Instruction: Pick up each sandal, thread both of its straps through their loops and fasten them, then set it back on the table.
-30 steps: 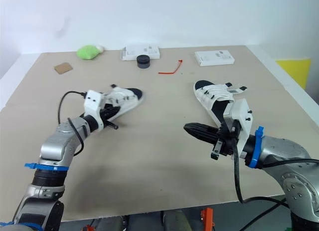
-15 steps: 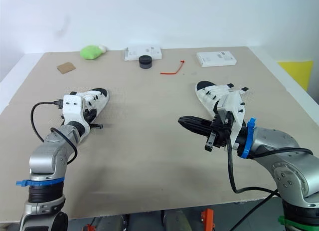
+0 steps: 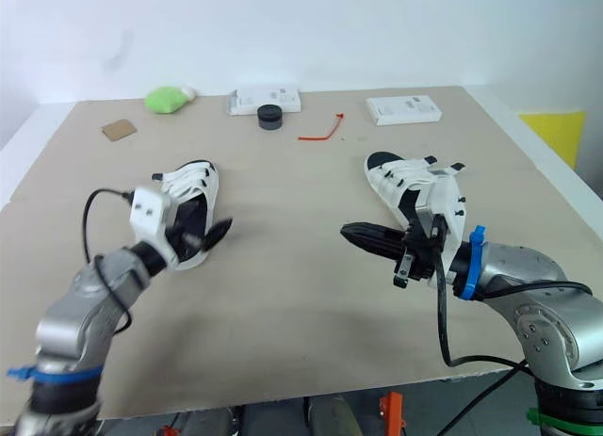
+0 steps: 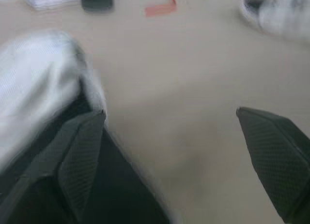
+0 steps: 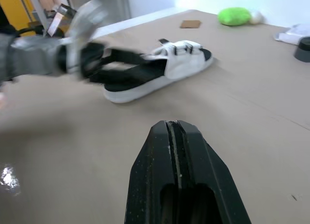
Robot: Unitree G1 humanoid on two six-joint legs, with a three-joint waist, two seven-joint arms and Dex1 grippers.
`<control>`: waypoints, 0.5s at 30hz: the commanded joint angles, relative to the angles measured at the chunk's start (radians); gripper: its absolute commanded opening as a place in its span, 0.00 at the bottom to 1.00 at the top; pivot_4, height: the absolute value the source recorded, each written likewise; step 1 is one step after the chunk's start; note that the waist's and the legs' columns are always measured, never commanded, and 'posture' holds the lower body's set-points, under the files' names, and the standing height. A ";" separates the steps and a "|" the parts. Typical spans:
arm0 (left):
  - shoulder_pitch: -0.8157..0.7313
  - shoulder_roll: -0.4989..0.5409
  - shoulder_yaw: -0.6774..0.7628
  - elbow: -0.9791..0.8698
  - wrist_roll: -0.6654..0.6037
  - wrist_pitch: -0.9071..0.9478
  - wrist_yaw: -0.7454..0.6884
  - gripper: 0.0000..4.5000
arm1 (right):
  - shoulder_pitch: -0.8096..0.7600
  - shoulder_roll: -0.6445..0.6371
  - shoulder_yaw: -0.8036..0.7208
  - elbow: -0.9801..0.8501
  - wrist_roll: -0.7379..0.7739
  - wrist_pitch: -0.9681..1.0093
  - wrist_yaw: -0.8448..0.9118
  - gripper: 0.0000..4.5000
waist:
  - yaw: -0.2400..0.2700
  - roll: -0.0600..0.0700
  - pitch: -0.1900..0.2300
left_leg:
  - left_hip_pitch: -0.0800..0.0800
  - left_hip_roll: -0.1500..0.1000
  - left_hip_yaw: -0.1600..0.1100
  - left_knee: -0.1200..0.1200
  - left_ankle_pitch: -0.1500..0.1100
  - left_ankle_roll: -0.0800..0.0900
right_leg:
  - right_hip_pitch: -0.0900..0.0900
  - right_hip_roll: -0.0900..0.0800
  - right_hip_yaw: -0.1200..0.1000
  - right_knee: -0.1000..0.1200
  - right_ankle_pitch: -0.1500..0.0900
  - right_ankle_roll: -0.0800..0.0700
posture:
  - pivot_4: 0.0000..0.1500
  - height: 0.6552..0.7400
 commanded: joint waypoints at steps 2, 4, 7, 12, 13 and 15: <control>0.030 0.046 0.079 -0.035 -0.013 -0.058 -0.010 0.99 | -0.030 -0.007 0.004 0.017 -0.017 -0.037 0.030 0.00 | 0.005 0.000 0.000 | -0.001 0.000 0.000 0.001 0.002 0.003 | 0.001 0.000 -0.001 0.000 0.000 0.000 | 1.00 1.00; 0.049 0.064 0.115 -0.061 -0.071 -0.048 -0.047 0.99 | -0.043 -0.006 0.016 0.032 -0.025 -0.041 0.039 0.00 | 0.003 -0.001 0.000 | -0.001 0.000 0.001 0.002 0.004 0.002 | 0.001 -0.001 -0.001 0.000 0.000 -0.002 | 1.00 1.00; 0.060 0.093 0.175 -0.111 -0.194 -0.035 -0.124 0.99 | -0.054 -0.012 0.028 0.054 -0.037 -0.044 0.055 0.00 | 0.002 -0.001 0.000 | -0.001 0.001 0.006 0.003 0.004 0.002 | 0.000 -0.003 0.000 0.000 0.002 -0.002 | 1.00 1.00; 0.172 0.228 0.327 -0.220 -0.547 0.181 -0.212 0.99 | -0.011 -0.052 0.008 0.088 -0.056 -0.041 0.102 0.00 | 0.001 -0.001 0.000 | -0.001 0.002 0.008 0.002 0.004 0.002 | -0.001 -0.003 0.001 0.000 0.002 -0.003 | 1.00 1.00; 0.217 0.270 0.346 -0.220 -0.542 0.209 -0.220 0.99 | 0.010 -0.060 0.001 0.098 -0.065 -0.042 0.108 0.00 | 0.001 -0.001 0.000 | -0.001 0.002 0.008 0.001 0.004 0.002 | -0.002 -0.002 0.001 0.000 0.002 -0.003 | 1.00 1.00; 0.284 0.329 0.373 -0.210 -0.537 0.238 -0.220 0.99 | 0.043 -0.070 -0.007 0.111 -0.079 -0.044 0.109 0.00 | 0.000 -0.001 0.000 | 0.000 0.003 0.008 0.000 0.002 0.004 | -0.002 -0.002 0.000 0.000 0.001 -0.003 | 1.00 1.00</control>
